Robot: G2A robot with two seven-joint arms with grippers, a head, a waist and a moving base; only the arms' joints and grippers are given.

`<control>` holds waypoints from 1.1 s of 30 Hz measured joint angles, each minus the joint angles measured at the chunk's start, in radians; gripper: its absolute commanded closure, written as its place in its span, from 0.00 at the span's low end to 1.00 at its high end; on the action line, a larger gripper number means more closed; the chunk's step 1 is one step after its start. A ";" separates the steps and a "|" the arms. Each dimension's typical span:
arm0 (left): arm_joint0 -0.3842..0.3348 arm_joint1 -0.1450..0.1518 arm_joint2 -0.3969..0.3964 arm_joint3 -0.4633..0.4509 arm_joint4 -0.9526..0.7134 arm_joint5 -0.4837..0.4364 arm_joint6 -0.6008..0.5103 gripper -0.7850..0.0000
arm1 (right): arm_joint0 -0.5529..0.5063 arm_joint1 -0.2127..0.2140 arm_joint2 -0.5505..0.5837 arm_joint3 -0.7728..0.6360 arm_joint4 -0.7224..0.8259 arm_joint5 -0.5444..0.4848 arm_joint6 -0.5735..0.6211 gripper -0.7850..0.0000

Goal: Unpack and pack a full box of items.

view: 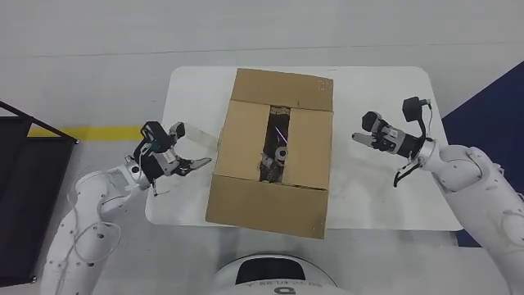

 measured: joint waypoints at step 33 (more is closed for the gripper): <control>-0.244 -0.075 0.419 0.104 0.197 0.426 -0.170 0.00 | -0.150 -0.017 0.136 -0.073 -0.186 0.011 -0.241 0.00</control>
